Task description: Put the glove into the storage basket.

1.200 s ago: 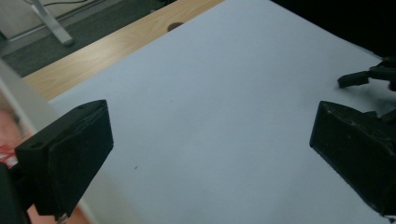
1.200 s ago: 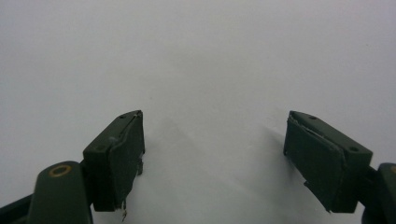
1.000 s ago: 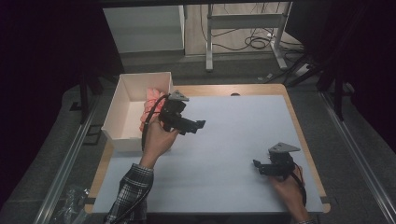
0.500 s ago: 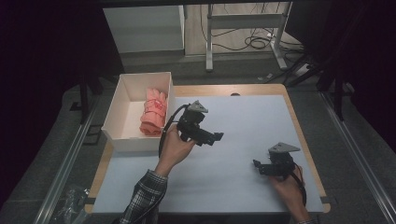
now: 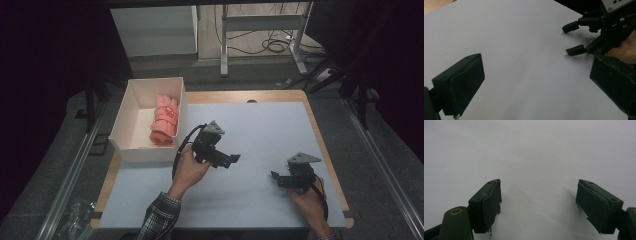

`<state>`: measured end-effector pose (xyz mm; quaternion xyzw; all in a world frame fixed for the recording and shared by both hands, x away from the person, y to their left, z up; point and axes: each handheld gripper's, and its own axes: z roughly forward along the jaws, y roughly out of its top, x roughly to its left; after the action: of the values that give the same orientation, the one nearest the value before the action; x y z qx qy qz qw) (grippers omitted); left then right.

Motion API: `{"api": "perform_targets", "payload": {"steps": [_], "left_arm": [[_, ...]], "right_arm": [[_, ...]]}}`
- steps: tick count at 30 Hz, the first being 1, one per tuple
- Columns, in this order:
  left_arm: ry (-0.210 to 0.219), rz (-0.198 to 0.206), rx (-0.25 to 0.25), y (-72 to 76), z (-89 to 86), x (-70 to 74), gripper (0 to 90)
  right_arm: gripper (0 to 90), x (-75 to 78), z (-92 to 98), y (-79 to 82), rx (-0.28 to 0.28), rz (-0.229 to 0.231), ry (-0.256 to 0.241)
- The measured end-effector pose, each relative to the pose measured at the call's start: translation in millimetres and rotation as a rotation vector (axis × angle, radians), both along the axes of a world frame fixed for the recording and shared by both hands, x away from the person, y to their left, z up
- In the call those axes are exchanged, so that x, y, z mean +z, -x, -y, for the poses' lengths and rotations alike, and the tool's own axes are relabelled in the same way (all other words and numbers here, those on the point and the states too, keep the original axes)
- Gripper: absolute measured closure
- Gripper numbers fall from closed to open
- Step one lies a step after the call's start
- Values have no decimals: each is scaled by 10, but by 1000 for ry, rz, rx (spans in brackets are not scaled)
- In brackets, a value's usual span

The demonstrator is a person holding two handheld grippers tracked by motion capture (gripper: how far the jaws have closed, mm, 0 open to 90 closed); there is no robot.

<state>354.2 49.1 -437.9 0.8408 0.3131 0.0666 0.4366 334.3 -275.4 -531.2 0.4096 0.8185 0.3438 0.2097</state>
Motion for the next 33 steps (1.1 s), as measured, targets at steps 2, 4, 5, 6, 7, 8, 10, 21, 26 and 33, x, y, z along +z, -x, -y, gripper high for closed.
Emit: {"api": "perform_targets", "payload": {"steps": [2, 4, 5, 6, 7, 8, 10, 21, 26, 33], "left_arm": [[1, 1, -1, 33, -22, -35, 0], [-9, 11, 1, 70, -40, -62, 0], [-9, 14, 2, 84, -46, -74, 0], [-17, 16, -2, 116, -70, -102, 0], [-15, 15, -1, 135, -81, -119, 0], [-15, 15, -1, 135, -81, -119, 0], [-17, 8, 2, 185, -120, -172, 0], [-20, -2, 11, 314, -259, -398, 1], [-16, -11, 19, 337, -311, -490, 2], [-30, -28, 48, 365, -405, -660, 2]], "right_arm": [[208, 0, 0, 0, 0, 0, 0], [209, 2, 1, 0, 1, -1, 1], [209, 2, 1, 1, 1, -1, 1], [208, 1, 2, 0, 2, -1, 2], [208, 1, 1, 0, 1, -1, 2], [208, 1, 1, 0, 1, -1, 2], [209, 0, 0, 0, 0, 0, 1], [209, 0, -2, 1, -1, 1, 0], [209, 0, -2, 1, -1, 0, -1], [208, -1, -1, 0, -1, 0, -1]]}}
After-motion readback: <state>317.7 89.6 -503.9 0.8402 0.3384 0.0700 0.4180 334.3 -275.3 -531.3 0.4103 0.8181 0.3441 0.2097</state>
